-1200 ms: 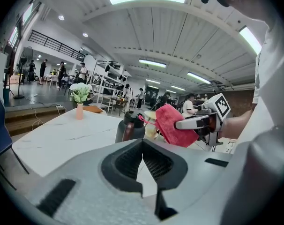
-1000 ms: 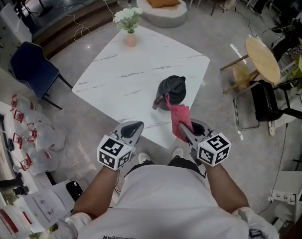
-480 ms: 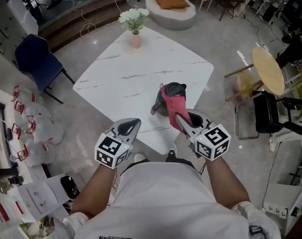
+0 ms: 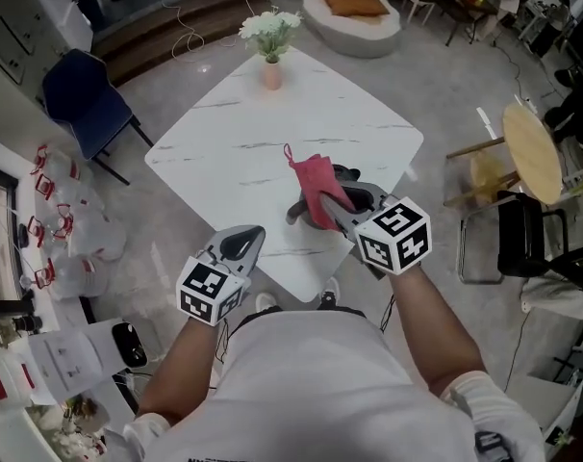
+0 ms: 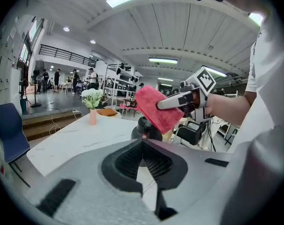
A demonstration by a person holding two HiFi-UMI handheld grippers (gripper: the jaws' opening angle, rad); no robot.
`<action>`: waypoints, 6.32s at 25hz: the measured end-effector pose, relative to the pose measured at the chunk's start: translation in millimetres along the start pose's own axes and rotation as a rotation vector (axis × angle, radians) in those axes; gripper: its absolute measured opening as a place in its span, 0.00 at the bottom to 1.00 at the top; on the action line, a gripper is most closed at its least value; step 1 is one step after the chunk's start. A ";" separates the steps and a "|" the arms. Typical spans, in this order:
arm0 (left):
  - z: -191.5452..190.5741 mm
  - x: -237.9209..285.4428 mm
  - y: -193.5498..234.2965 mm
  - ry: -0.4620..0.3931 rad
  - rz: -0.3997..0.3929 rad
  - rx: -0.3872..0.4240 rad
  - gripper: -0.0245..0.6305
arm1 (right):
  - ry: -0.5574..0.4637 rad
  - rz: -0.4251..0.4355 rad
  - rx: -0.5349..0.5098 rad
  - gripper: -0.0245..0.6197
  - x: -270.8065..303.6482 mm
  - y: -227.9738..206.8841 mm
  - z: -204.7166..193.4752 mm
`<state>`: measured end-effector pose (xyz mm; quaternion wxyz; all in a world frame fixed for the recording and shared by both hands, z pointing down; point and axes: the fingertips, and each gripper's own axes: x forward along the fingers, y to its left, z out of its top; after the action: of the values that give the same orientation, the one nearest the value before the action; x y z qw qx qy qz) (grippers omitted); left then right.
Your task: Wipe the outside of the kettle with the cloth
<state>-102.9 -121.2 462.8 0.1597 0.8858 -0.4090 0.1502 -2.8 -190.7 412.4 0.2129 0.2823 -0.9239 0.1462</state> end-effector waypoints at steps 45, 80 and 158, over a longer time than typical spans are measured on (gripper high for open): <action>-5.3 46.6 -4.6 0.091 0.039 0.029 0.04 | 0.245 -0.268 -0.224 0.14 10.2 -153.6 -64.8; -31.8 133.5 -13.5 0.261 -0.171 0.299 0.21 | -0.029 -0.304 -0.024 0.14 -90.0 -72.3 -87.8; -11.5 102.7 94.1 0.123 -0.138 -0.379 0.19 | 0.339 0.366 -1.136 0.13 78.8 81.2 -225.7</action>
<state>-113.4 -243.8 529.0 0.3582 0.8550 -0.3576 0.1131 -39.2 -74.0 633.3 0.4452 -0.0655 -0.8441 -0.2916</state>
